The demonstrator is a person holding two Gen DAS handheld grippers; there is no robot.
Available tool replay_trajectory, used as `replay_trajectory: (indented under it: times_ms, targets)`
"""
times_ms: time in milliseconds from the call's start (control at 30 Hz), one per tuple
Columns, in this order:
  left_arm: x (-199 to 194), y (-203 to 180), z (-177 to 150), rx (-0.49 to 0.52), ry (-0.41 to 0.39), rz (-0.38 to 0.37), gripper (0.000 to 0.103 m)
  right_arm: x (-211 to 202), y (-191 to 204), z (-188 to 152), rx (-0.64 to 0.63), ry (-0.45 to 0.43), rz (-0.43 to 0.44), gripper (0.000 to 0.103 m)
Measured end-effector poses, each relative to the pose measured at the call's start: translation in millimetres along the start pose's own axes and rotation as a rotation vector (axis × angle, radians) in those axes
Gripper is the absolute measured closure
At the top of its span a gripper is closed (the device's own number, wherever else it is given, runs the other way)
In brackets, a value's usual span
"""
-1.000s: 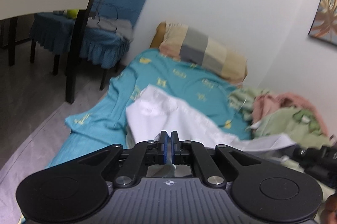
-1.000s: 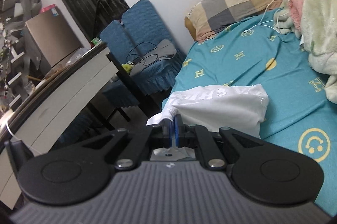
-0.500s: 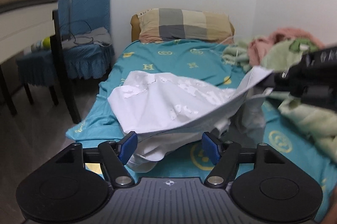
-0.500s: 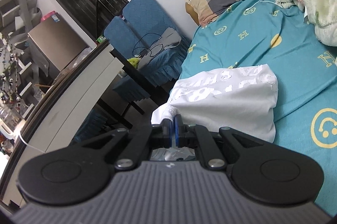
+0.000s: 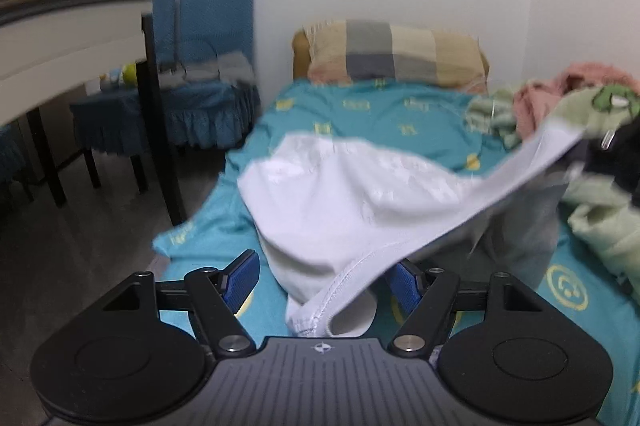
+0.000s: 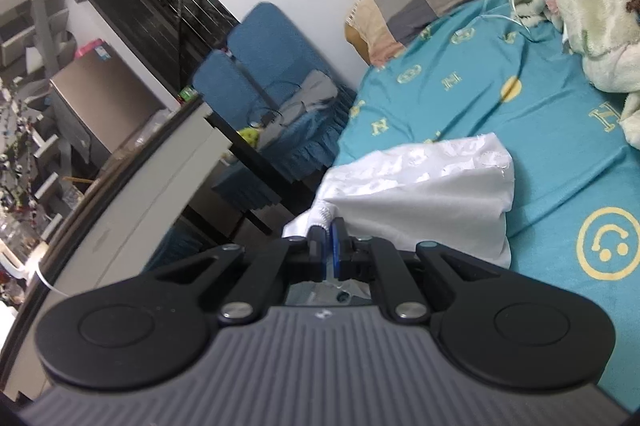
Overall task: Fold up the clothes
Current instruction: 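Lift the T-shirt with both grippers, raising it off the bed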
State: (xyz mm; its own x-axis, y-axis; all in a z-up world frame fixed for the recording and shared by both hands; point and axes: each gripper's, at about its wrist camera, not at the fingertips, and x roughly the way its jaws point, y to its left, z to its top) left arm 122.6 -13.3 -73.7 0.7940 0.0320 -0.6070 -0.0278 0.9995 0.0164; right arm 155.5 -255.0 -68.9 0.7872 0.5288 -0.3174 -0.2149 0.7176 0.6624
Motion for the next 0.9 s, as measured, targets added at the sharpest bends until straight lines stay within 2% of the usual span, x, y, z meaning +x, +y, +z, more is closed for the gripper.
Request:
replay_trajectory:
  times_ms: [67,167,233,300,367,467,600,667,733,800,900]
  targets:
    - [12.8,2.8,-5.7,-0.027,0.065,0.043,0.034,-3.1,-0.5,0.4,-0.004,-0.029,-0.010,0.097]
    - [16.3,24.0,-5.6,-0.163,0.089,0.072,0.039,-1.6,-4.8,-1.8,-0.005,-0.029,-0.067,0.097]
    - [7.2,38.8,-2.2,-0.250,0.047,0.083,0.050,2.6,-9.4,-4.8,-0.003,-0.007,-0.127,0.097]
    - [-2.7,43.5,3.3,-0.283,0.000,0.059,0.074,10.3,-14.3,-9.8,-0.001,0.050,-0.200,0.097]
    - [-12.5,47.2,8.9,-0.311,-0.047,0.031,0.088,18.9,-20.5,-16.9,0.023,0.112,-0.251,0.095]
    - [-27.1,50.8,17.1,-0.343,-0.114,-0.013,0.093,29.5,-23.7,-28.5,0.031,0.176,-0.311,0.095]
    - [-45.0,41.1,23.8,-0.309,-0.187,-0.041,0.094,45.9,-19.9,-44.1,-0.021,0.253,-0.371,0.093]
    - [-50.4,38.9,26.2,-0.304,-0.213,-0.048,0.095,55.8,-18.1,-53.9,-0.076,0.297,-0.411,0.082]
    - [-55.9,36.8,28.7,-0.298,-0.238,-0.055,0.095,65.9,-16.1,-64.1,-0.133,0.341,-0.453,0.065]
    - [-58.2,37.9,29.5,-0.312,-0.243,-0.060,0.095,76.0,-14.2,-74.3,-0.191,0.385,-0.495,0.063]
    - [-57.6,40.8,30.1,-0.327,-0.234,-0.054,0.095,60.8,-12.2,-70.0,-0.208,0.262,-0.583,0.064]
